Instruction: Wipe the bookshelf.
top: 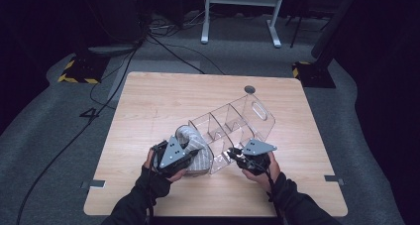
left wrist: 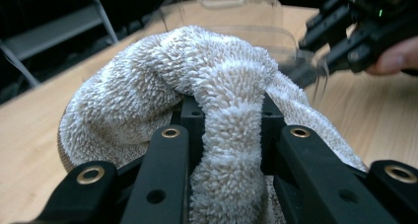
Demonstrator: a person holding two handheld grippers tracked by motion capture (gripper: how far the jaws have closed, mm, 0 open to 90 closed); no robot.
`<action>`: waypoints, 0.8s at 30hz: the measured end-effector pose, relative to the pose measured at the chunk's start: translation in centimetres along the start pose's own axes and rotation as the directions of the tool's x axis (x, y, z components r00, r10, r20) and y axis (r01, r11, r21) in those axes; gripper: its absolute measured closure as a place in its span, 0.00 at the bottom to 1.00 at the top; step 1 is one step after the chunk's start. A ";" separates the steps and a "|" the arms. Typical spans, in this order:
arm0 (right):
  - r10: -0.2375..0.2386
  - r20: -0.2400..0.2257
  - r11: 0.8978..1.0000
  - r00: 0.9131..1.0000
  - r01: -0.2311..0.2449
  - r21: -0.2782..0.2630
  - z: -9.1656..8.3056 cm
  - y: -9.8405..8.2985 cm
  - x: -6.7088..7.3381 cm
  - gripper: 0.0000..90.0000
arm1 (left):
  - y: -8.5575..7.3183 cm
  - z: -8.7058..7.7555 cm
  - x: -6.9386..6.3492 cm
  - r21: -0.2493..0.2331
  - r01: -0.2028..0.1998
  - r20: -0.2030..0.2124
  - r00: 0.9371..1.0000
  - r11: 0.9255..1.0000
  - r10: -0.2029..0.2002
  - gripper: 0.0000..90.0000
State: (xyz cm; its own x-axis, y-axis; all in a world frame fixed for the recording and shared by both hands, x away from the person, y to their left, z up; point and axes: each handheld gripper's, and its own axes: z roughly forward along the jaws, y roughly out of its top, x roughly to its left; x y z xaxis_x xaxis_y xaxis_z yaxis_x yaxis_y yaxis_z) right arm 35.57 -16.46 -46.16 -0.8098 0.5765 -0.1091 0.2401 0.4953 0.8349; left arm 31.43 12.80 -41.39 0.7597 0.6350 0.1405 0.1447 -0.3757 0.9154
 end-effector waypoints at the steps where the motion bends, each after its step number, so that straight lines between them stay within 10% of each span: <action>1: -0.001 0.000 1.000 1.000 0.001 0.001 0.0 0.0 0.0 0.88 | 0.2 -0.4 0.2 -0.023 0.008 -0.009 1.000 1.000 -0.008 0.83; 6: -0.004 -0.006 1.000 1.000 0.004 -0.001 0.2 0.1 0.0 0.88 | 0.5 -1.0 0.7 -0.083 0.029 -0.001 1.000 0.996 -0.029 0.83; 24: -0.008 0.011 1.000 1.000 0.008 0.006 0.2 0.0 0.2 0.88 | -3.6 2.1 0.3 0.057 0.061 0.065 0.996 0.997 -0.065 0.83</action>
State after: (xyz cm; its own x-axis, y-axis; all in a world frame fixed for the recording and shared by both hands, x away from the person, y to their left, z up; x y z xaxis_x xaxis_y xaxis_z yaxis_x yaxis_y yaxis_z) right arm 35.51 -16.18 -46.31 -0.8056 0.5798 -0.1218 0.2369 0.5038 0.8307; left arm 32.44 12.96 -45.46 0.7883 0.6127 0.0559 0.2267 -0.3737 0.8994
